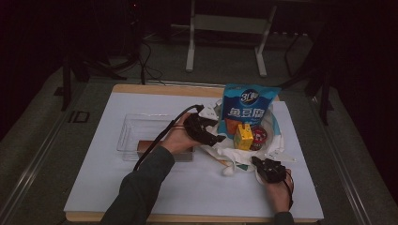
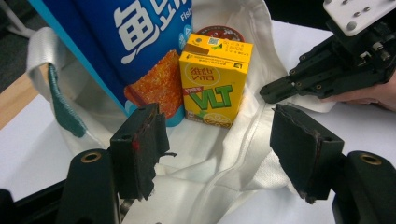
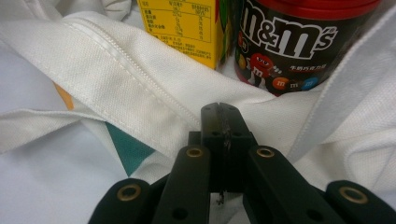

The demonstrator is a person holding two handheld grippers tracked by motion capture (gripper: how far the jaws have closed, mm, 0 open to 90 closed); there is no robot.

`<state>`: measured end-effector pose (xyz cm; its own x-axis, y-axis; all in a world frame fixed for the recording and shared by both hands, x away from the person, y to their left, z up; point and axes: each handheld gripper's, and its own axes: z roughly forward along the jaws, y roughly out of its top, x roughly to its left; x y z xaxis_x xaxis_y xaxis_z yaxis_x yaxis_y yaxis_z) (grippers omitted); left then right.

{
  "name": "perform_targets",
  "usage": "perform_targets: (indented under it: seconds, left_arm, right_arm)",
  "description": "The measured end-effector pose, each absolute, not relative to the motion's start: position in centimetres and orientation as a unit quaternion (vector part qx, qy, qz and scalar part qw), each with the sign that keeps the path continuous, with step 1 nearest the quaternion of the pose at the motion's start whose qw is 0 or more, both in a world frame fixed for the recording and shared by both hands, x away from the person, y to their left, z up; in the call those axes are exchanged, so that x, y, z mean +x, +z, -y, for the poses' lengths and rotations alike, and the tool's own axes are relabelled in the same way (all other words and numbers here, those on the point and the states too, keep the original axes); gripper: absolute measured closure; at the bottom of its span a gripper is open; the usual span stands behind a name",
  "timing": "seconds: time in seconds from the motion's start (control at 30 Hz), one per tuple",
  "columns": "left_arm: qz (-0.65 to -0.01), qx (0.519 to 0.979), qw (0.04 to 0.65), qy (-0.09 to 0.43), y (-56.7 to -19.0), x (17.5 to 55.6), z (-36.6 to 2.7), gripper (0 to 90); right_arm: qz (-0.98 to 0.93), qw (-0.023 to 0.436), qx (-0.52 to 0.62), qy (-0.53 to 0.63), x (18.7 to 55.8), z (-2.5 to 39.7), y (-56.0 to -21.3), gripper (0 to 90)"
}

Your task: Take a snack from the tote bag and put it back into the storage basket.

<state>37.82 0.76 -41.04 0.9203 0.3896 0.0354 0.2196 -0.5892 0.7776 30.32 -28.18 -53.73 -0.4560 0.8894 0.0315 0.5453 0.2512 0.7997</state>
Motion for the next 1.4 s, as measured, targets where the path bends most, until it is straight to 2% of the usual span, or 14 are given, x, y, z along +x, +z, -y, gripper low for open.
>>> perform_targets:
  seconds: [0.27, 0.67, 0.93, 1.0, 1.27, 1.4]
  left_arm:
    - [-0.167, 0.883, 0.425, 0.108, -41.3, 37.7, 0.2, 34.0]
    - [-0.167, 0.879, 0.439, 0.087, -41.4, 38.0, 1.1, 34.2]
    - [-0.166, 0.88, 0.438, 0.084, -41.3, 38.2, 1.7, 32.3]
    - [-0.172, 0.879, 0.437, 0.088, -41.3, 38.3, 1.8, 28.5]
    - [-0.186, 0.879, 0.429, 0.093, -41.5, 38.7, 2.1, 25.8]
    - [-0.185, 0.883, 0.424, 0.08, -41.9, 39.1, 2.3, 24.3]
  right_arm:
    - [-0.759, 0.22, 0.472, 0.39, 30.3, 28.2, -53.7, 90.0]
    - [-0.759, 0.221, 0.472, 0.389, 30.3, 28.2, -53.7, 90.0]
    - [-0.759, 0.219, 0.473, 0.39, 30.4, 28.2, -53.7, 90.0]
    - [-0.759, 0.219, 0.473, 0.39, 30.4, 28.2, -53.7, 90.0]
    - [-0.759, 0.218, 0.473, 0.39, 30.4, 28.2, -53.7, 90.0]
    - [-0.76, 0.22, 0.472, 0.39, 30.4, 28.2, -53.7, 90.0]
